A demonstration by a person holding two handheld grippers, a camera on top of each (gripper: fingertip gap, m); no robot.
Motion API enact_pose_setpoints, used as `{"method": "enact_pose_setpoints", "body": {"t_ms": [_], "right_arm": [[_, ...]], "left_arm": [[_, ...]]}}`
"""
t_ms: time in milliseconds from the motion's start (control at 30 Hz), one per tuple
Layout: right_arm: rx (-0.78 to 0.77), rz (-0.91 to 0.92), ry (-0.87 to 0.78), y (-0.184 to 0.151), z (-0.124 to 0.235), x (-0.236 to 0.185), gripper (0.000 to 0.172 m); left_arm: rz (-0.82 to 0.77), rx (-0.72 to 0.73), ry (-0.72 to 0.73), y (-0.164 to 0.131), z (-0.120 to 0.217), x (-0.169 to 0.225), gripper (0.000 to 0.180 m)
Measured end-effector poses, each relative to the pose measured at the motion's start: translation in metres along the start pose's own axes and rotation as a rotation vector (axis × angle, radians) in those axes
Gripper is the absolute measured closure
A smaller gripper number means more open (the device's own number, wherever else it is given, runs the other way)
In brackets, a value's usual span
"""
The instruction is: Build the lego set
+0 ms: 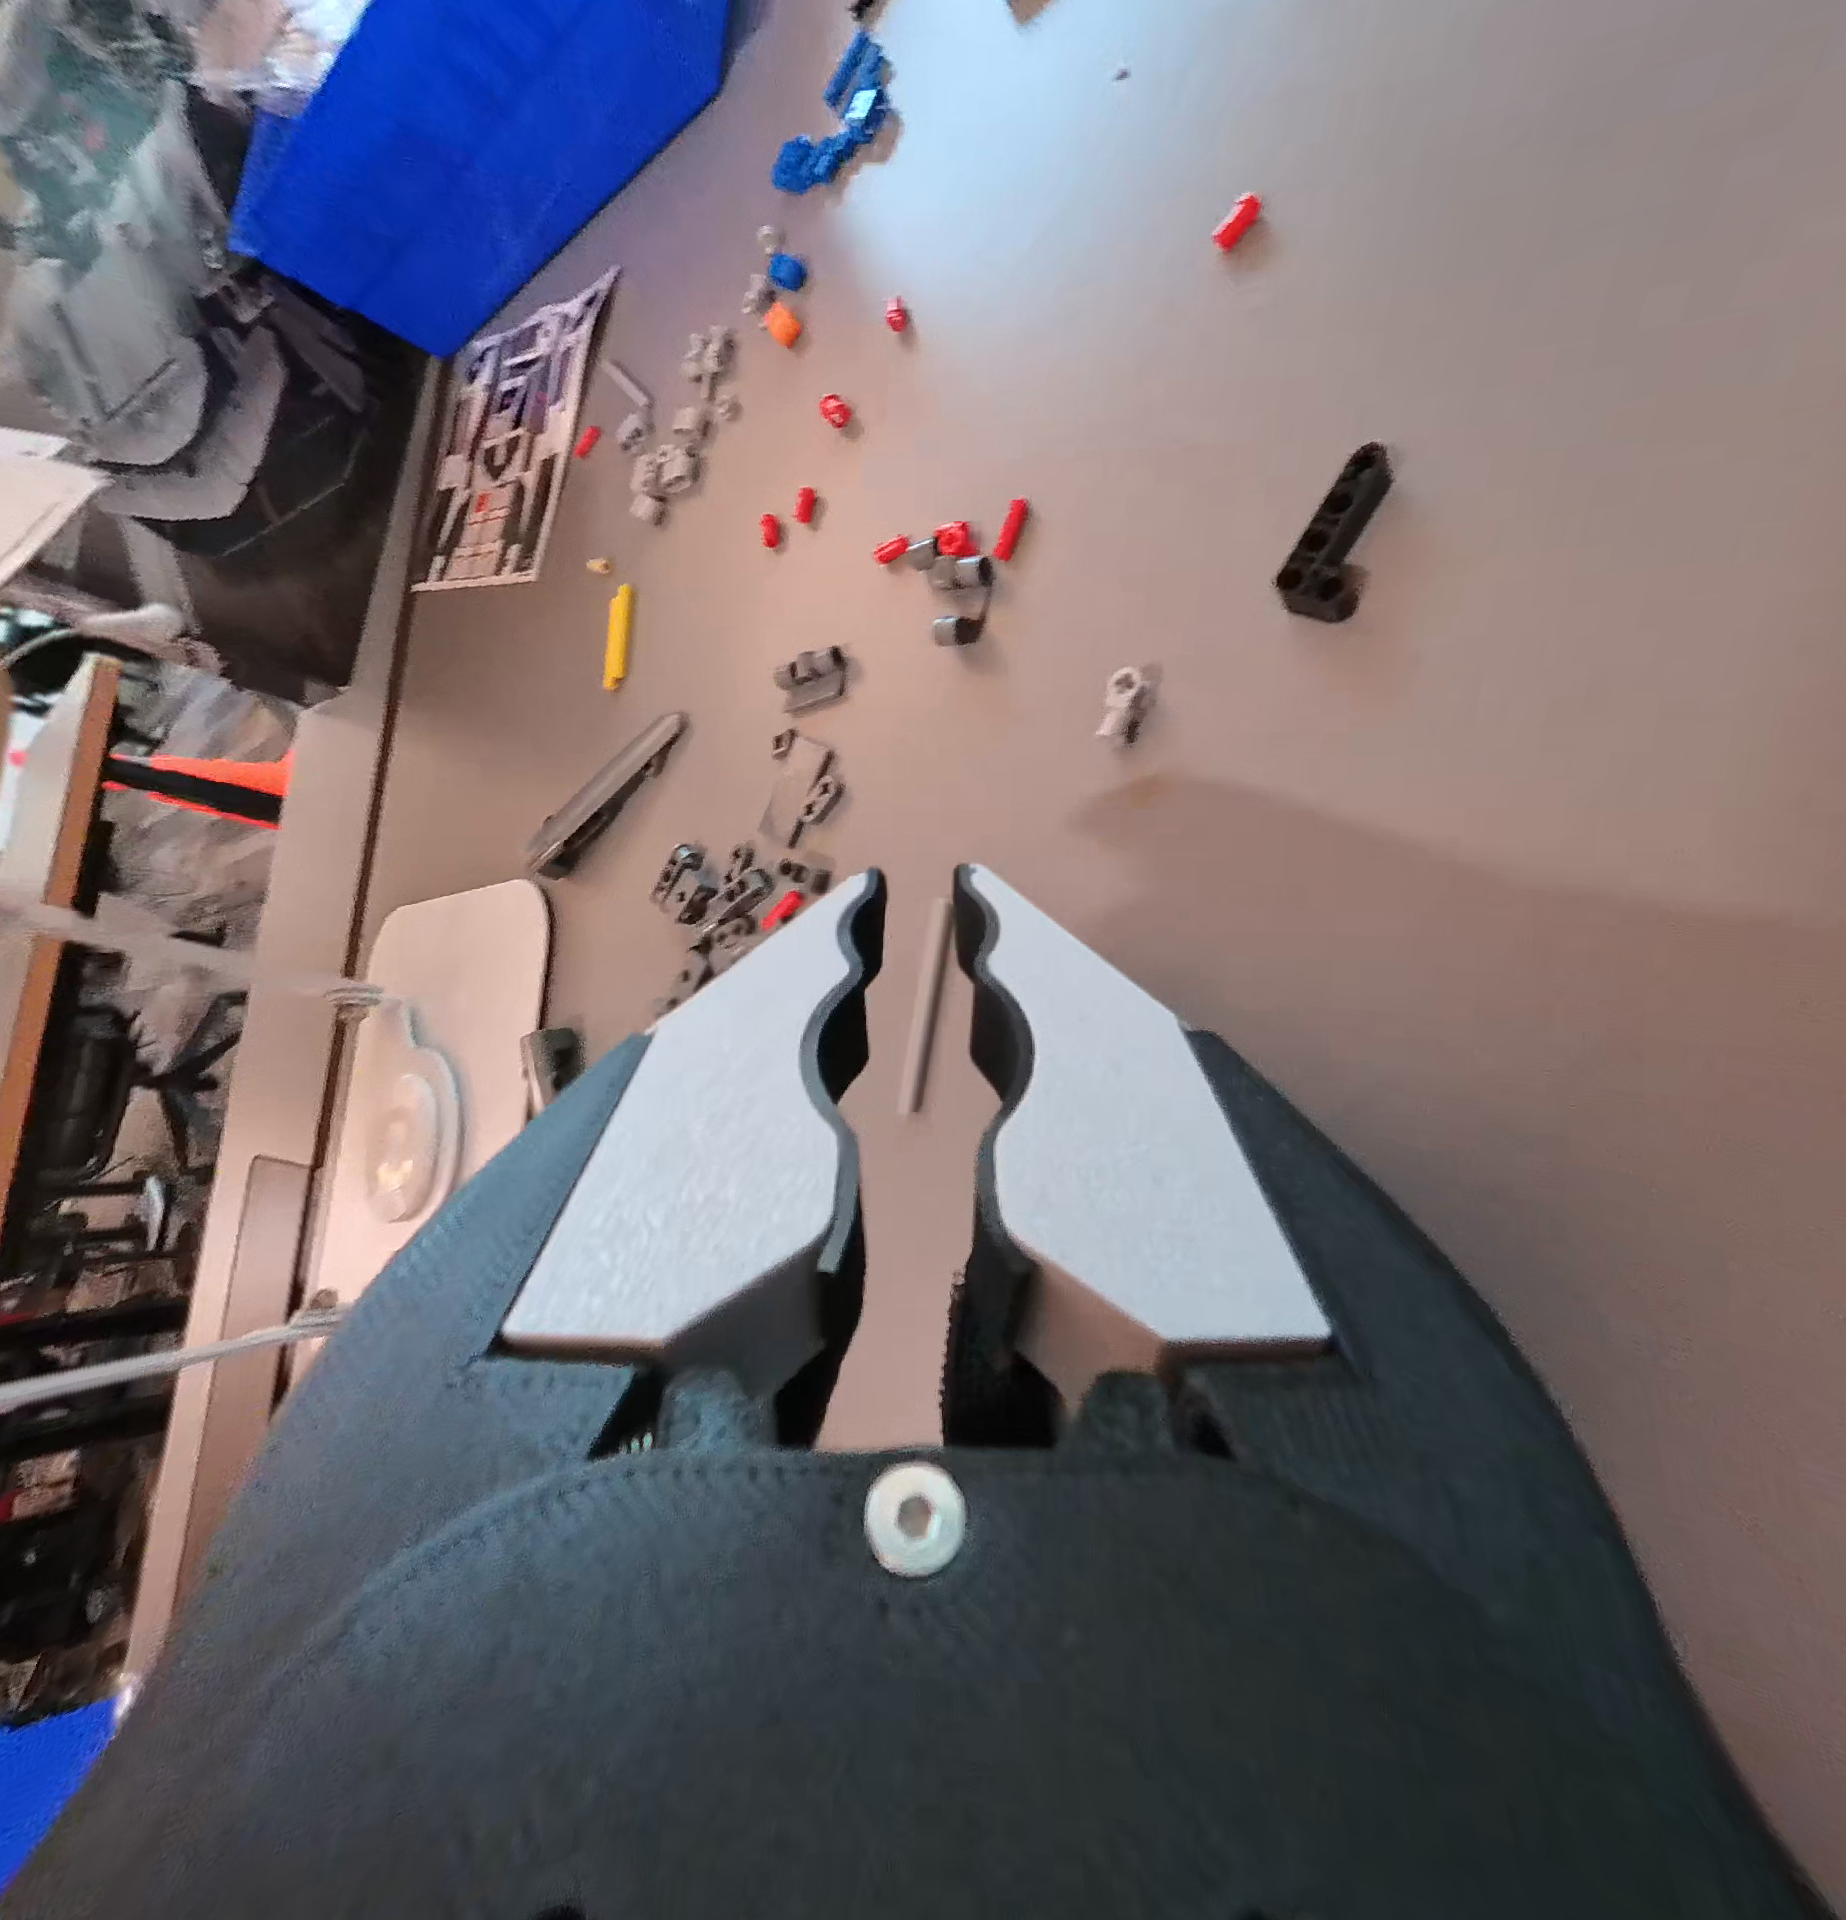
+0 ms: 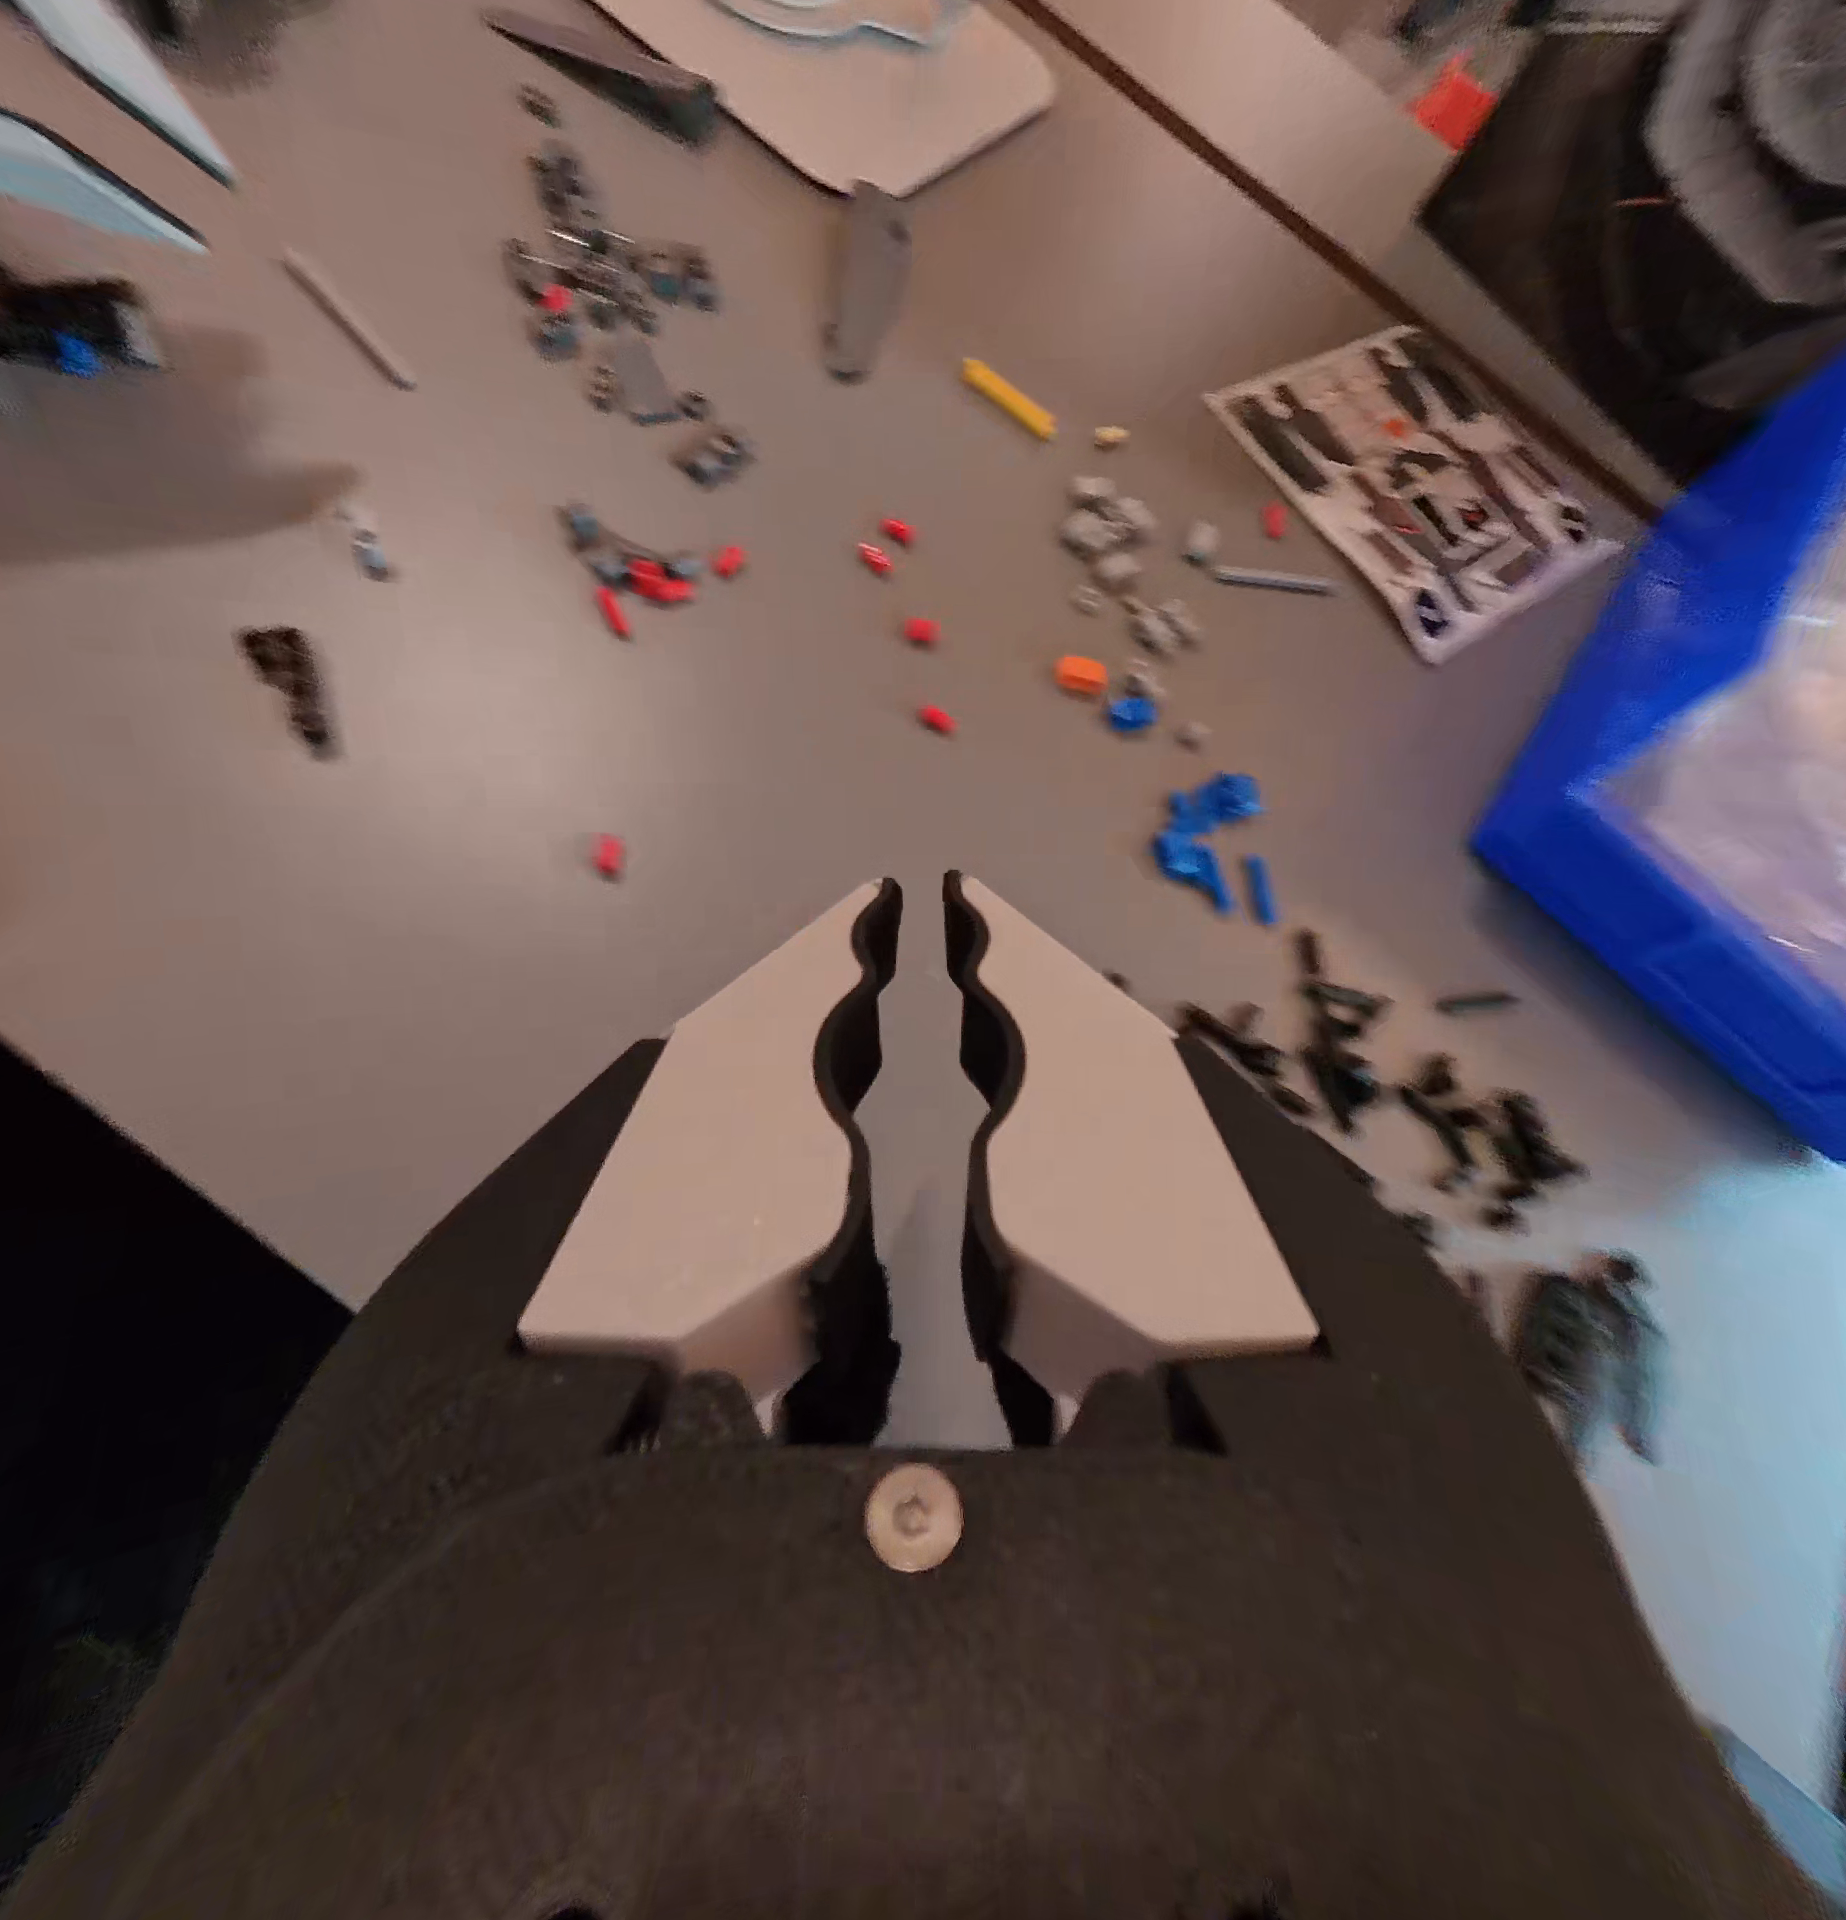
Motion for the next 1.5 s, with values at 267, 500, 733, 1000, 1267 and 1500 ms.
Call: {"method": "enact_pose_setpoints", "body": {"t_ms": [267,500,733,1000,1267,1500], "right_arm": [[-0.109,0.066,-0.154,-0.031,0.04,0.091,0.171],[-0.281,0.104,-0.105,-0.066,0.015,0.13,0.168],[-0.302,0.097,-0.097,-0.075,0.007,0.16,0.171],[-0.259,0.025,-0.082,-0.076,-0.003,0.181,0.162],[-0.269,0.0,0.01,-0.075,-0.015,0.179,0.165],[-0.249,-0.095,0.017,-0.074,-0.014,0.182,0.168]], "left_arm": [[-0.005,-0.004,0.087,-0.012,0.005,-0.02,0.171],[-0.032,-0.01,0.095,-0.015,-0.001,-0.021,0.172],[-0.03,-0.003,0.103,-0.021,-0.003,-0.025,0.173],[-0.034,0.0,0.133,-0.024,-0.01,-0.024,0.173],[-0.029,0.003,0.125,-0.027,-0.012,-0.023,0.174],[-0.028,0.004,0.123,-0.028,-0.012,-0.024,0.174]]}}
Point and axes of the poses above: each gripper's, where its closed fingertips meet, z back along the fingers, y out of its top, x = y × z across the jaws, the point moved 4 cm from there along z, back along the fingers, and after that the axes turned 11 degrees about x, right-handed, at the moved point
